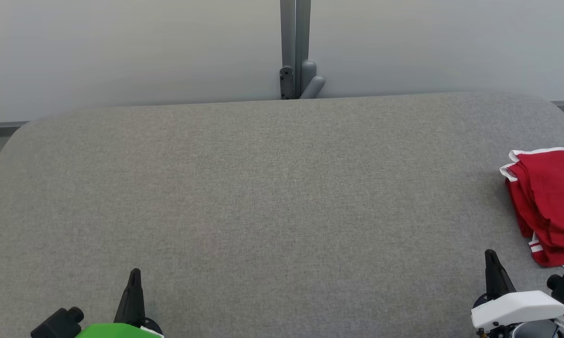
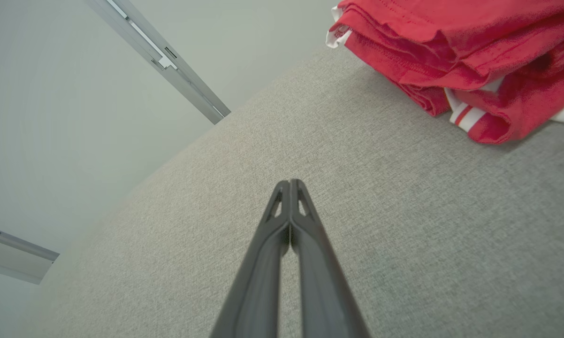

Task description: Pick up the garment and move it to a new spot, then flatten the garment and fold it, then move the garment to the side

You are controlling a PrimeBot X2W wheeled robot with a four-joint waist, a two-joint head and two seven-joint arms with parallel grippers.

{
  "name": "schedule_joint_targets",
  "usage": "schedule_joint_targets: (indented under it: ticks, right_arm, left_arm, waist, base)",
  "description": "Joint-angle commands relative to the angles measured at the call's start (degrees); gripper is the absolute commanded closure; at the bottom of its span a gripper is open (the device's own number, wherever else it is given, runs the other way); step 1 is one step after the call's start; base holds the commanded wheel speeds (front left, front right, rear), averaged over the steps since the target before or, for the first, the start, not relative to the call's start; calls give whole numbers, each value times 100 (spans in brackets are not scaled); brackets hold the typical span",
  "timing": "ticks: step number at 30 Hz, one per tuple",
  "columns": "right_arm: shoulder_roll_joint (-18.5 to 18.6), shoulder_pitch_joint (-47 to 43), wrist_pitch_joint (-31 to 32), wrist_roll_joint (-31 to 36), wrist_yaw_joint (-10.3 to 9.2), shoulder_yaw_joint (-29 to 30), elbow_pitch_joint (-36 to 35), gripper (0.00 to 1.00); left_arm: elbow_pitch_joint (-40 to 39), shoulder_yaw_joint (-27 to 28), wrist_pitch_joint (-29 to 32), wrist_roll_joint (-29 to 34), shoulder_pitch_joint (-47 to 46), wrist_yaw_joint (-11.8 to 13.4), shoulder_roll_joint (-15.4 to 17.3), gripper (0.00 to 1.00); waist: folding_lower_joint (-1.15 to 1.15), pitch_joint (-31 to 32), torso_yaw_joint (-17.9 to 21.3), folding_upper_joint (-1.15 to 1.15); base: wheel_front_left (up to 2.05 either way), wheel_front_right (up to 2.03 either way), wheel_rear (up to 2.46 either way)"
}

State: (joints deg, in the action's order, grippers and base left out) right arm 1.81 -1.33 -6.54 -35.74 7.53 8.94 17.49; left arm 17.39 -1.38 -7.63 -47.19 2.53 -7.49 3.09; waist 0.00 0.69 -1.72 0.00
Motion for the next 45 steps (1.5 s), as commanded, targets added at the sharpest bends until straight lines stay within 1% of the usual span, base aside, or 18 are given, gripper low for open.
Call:
schedule_joint_targets:
  ticks: [1, 23, 42, 45]
  right_arm:
    - [50, 165, 43, -204, -1, -4, -103, 100]
    - [72, 390, 450, -1968, -2, -84, -162, 100]
    - [89, 572, 758, -3278, -2, -142, -207, 100]
    - [91, 588, 790, -3396, -2, -148, -211, 100]
  left_arm:
    - [-74, 54, 43, -177, -184, 0, 65, 100]
    - [-148, 249, 449, -1629, -444, 0, 87, 100]
    - [-193, 412, 763, -2698, -647, 0, 88, 100]
    - [-195, 427, 798, -2776, -662, 0, 88, 100]
  waist:
    - [0, -1, 2, 0]
    - [0, -22, 43, 0]
    - [0, -42, 80, 0]
    - [0, -43, 84, 0]
  base:
    - [0, 0, 0]
    - [0, 0, 0]
    - [0, 0, 0]
    - [0, 0, 0]
